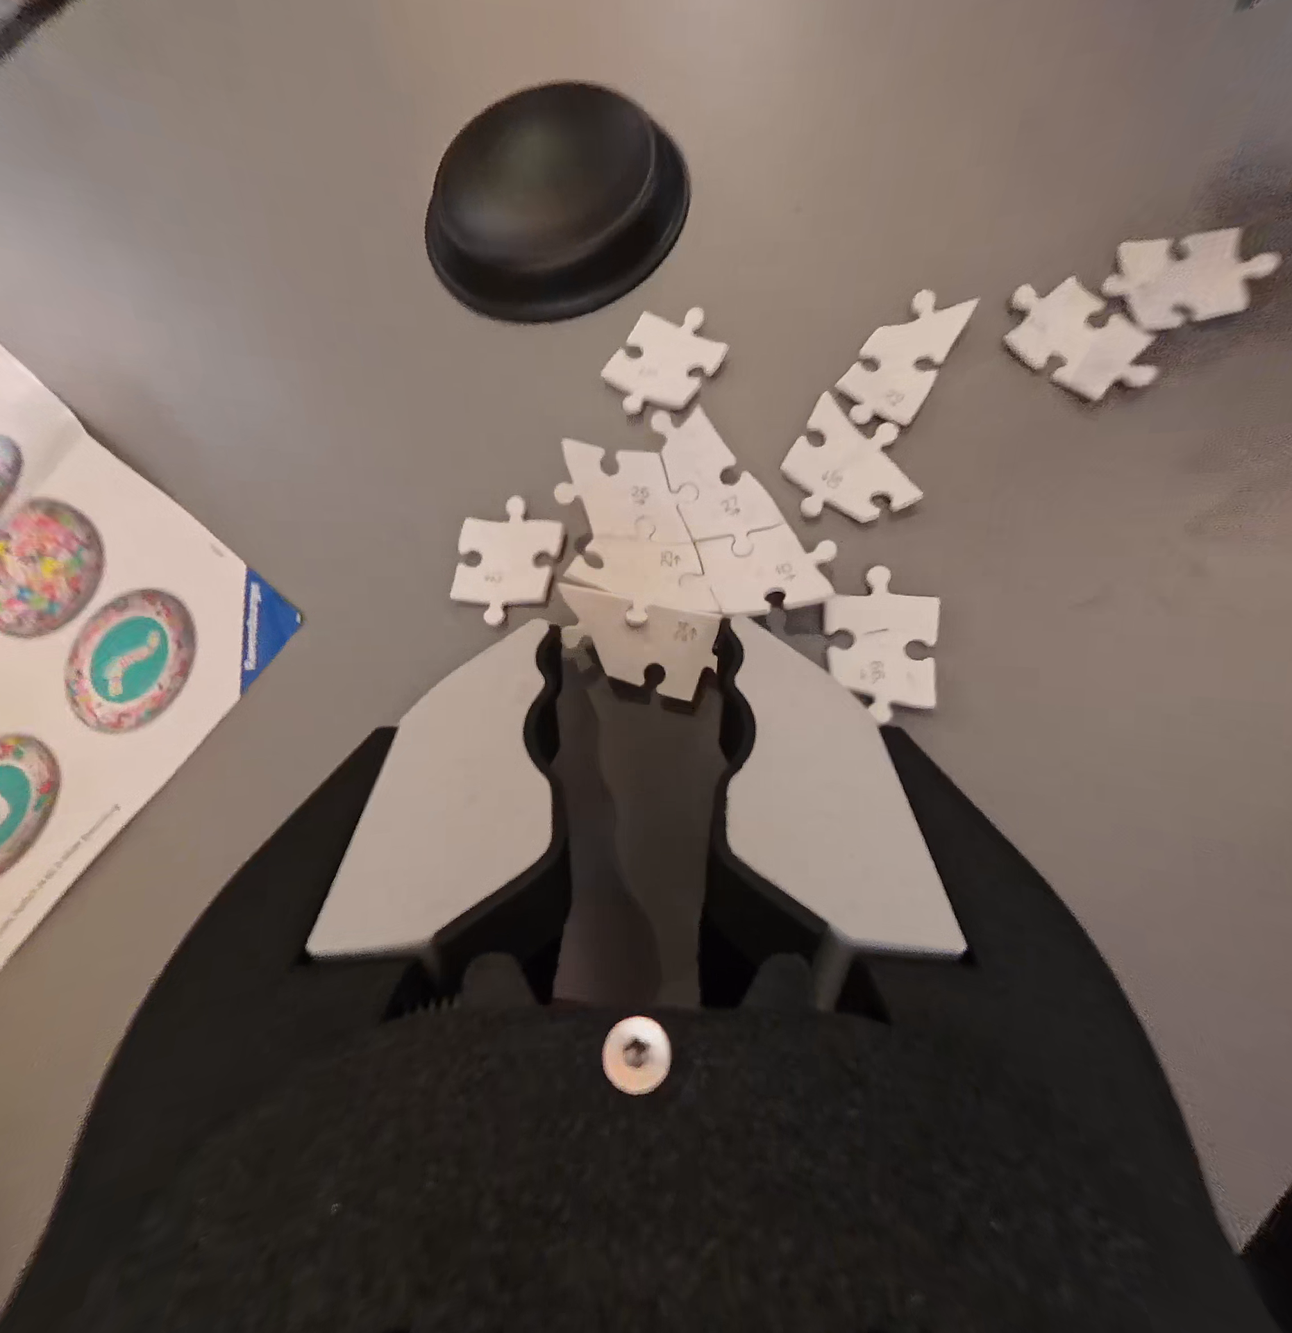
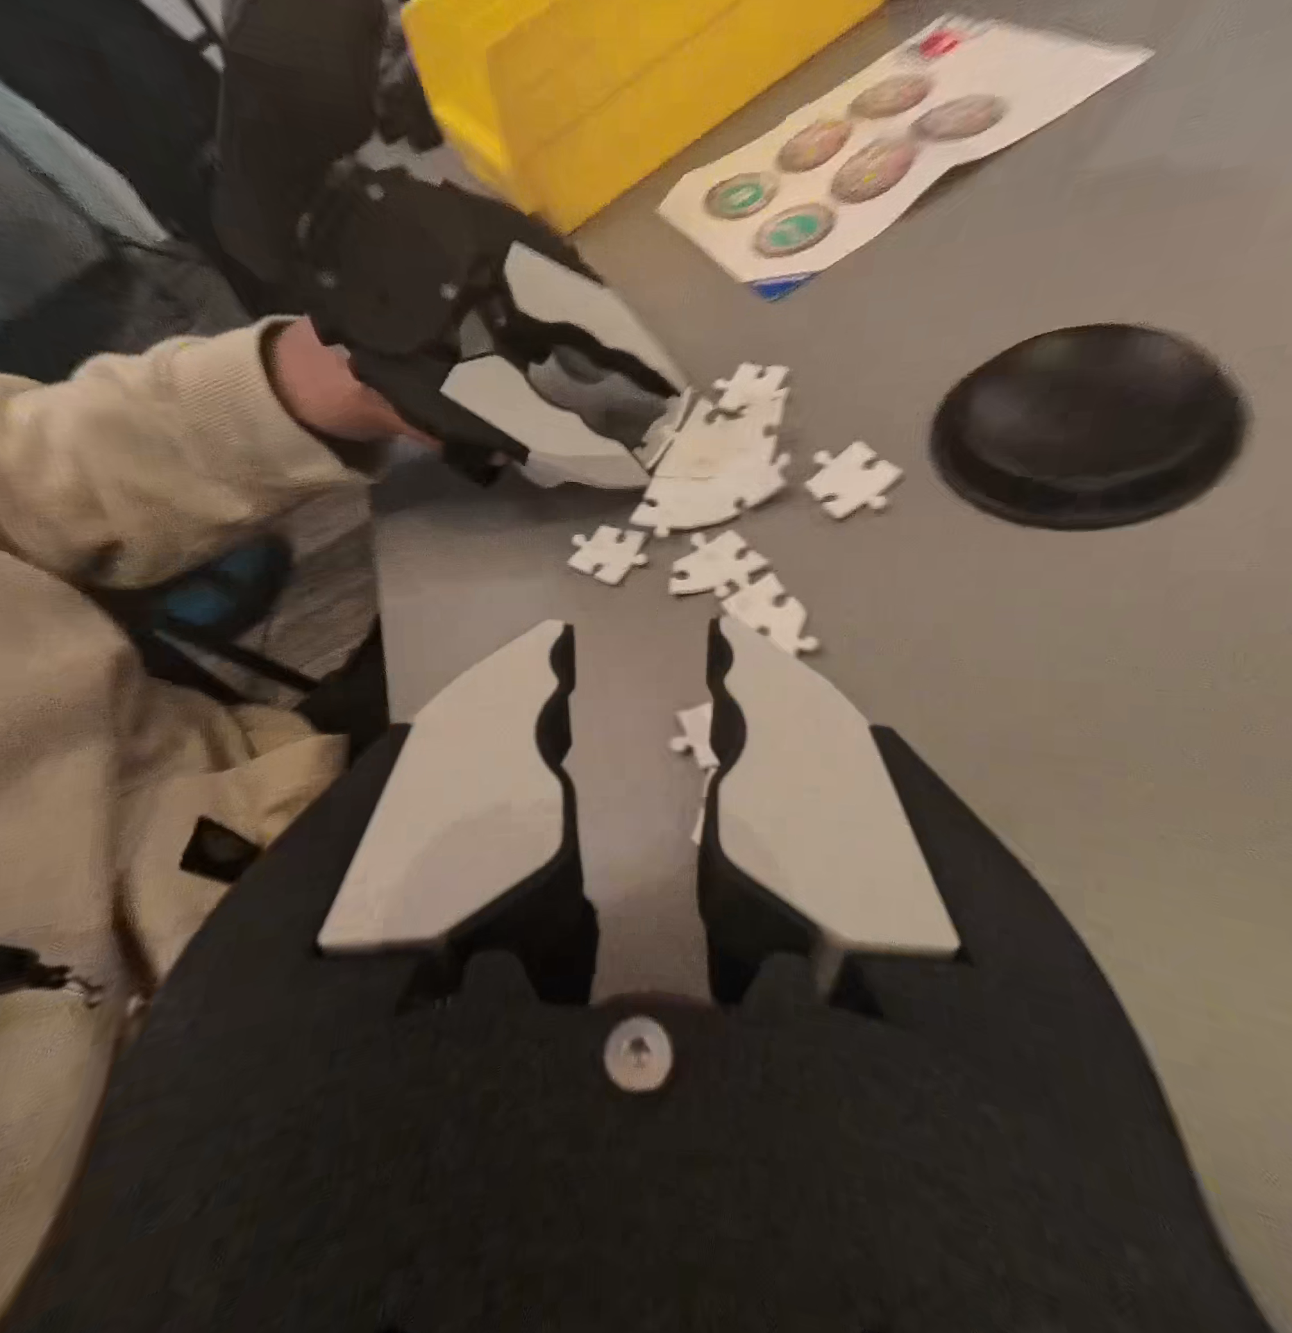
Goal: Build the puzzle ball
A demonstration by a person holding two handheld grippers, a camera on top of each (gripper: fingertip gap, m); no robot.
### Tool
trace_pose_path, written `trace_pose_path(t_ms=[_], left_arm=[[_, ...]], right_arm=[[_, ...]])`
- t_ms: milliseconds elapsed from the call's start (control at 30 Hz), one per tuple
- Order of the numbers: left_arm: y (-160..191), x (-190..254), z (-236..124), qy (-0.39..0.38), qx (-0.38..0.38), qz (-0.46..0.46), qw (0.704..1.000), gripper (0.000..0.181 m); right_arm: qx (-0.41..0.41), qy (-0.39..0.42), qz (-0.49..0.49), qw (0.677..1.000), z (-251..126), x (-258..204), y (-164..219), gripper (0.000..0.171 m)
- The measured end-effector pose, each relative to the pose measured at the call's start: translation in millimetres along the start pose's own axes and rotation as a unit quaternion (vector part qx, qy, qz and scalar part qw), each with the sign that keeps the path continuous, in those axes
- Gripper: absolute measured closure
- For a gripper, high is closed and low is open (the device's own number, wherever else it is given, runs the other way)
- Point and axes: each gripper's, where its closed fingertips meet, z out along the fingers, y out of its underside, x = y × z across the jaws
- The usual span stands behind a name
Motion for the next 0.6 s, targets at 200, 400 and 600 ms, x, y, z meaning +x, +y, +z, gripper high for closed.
trace_pose_path(t_ms=[200, 400, 600], left_arm=[[-36.8, 12.3, -23.6, -0.020, 0.082, 0.077, 0.993, 0.141], [-53.7, 28.2, -33.2, -0.023, 0.101, 0.105, 0.989, 0.141], [-70.6, 36.3, -43.4, 0.135, 0.168, -0.116, 0.970, 0.135]], right_arm=[[0.008, -0.116, 0.101, 0.988, 42.6, 18.1, -32.9, 0.125], [-0.047, -0.195, 0.112, 0.973, 61.2, 7.8, -40.0, 0.169], [0.051, -0.140, 0.073, 0.986, 44.4, 6.1, -47.5, 0.169]])
